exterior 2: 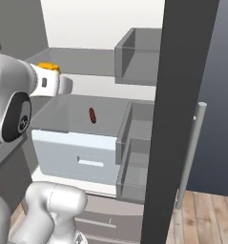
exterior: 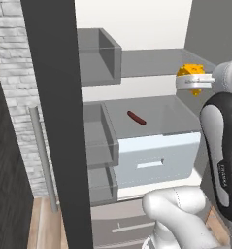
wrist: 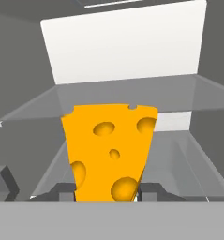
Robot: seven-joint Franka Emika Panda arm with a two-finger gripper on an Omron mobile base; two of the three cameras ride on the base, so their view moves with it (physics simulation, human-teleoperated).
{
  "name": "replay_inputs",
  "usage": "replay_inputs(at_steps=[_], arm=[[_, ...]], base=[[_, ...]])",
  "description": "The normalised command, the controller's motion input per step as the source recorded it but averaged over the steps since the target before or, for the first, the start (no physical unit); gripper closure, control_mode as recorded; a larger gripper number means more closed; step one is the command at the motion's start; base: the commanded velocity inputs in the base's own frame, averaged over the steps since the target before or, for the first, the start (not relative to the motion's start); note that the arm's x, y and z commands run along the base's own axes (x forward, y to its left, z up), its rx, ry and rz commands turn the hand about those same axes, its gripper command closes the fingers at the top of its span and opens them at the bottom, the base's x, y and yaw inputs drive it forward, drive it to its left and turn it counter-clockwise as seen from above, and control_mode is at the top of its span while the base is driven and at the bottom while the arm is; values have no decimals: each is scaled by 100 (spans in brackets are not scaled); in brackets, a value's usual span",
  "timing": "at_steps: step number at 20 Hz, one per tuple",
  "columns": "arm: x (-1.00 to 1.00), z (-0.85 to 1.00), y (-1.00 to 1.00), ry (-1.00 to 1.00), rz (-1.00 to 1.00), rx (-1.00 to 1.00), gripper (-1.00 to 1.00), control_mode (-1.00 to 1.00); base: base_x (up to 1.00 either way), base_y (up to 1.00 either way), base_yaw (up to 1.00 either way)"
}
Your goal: Retrieve the sausage and cheese from the fridge and place them on the cutting board on the counter.
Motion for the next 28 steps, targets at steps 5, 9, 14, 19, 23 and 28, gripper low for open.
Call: replay_inputs(at_steps=[5,9,14,19,23,28], arm=[[-72,0,0,0,0,0,100,-100],[-72,0,0,0,0,0,100,-100],[-11,0,0,0,0,0,100,100],[0,0,0,0,0,0,100,100],[0,0,0,0,0,0,100,100],[0,0,0,0,0,0,100,100]], base=[[0,0,0],[0,0,0],[0,0,0],[-68,0,-18],[-100,-1,-37],[-100,-1,-40]])
